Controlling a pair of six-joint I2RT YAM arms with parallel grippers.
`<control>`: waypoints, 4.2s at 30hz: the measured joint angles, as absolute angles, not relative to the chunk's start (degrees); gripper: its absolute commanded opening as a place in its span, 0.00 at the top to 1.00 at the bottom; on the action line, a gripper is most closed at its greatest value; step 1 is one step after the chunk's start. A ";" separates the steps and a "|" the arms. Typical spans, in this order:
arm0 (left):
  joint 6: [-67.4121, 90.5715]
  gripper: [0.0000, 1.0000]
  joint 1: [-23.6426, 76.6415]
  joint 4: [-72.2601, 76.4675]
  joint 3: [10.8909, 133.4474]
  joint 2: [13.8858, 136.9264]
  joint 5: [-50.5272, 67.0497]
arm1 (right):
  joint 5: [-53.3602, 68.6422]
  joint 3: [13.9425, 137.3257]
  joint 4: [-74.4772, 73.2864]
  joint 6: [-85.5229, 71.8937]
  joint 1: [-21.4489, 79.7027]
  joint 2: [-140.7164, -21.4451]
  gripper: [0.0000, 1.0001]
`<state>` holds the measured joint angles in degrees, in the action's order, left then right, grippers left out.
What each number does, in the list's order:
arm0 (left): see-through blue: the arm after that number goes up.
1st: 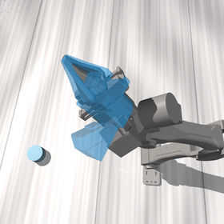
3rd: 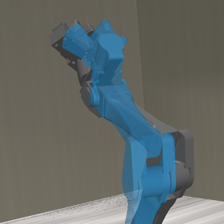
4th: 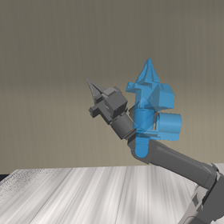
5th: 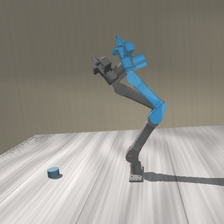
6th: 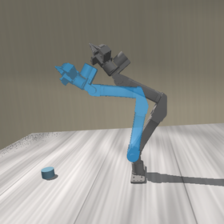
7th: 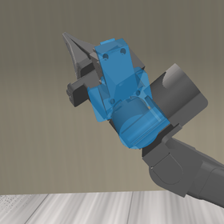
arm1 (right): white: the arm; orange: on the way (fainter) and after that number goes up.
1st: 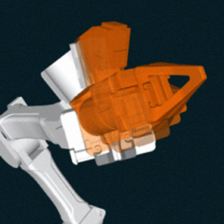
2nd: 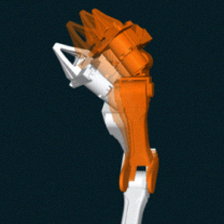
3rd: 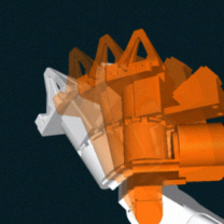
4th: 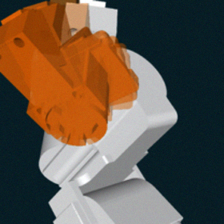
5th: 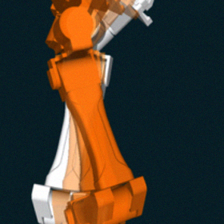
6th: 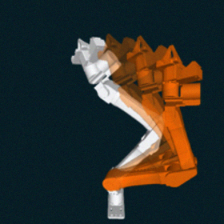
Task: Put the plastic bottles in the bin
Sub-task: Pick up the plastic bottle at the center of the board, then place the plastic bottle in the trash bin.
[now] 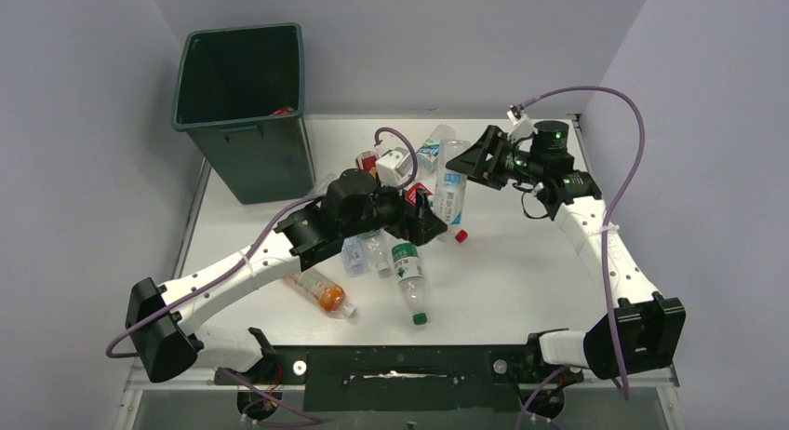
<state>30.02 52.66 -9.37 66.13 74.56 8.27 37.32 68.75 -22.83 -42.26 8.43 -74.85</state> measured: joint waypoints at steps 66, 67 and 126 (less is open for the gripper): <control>27.14 0.57 53.69 -22.68 69.71 76.29 -11.03 | 30.55 63.20 -18.20 -51.05 25.12 -69.19 0.00; 26.76 0.57 52.64 -23.09 70.30 76.31 -10.22 | 30.15 63.20 -19.03 -50.85 25.10 -68.95 0.02; 27.31 0.16 -7.60 -31.55 116.88 99.22 16.73 | 17.76 55.46 -32.99 -43.66 23.20 -63.64 0.09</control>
<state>27.31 -7.60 -31.55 116.88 99.22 16.73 17.76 55.46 -32.99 -43.66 23.20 -63.64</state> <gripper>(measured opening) 0.837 0.942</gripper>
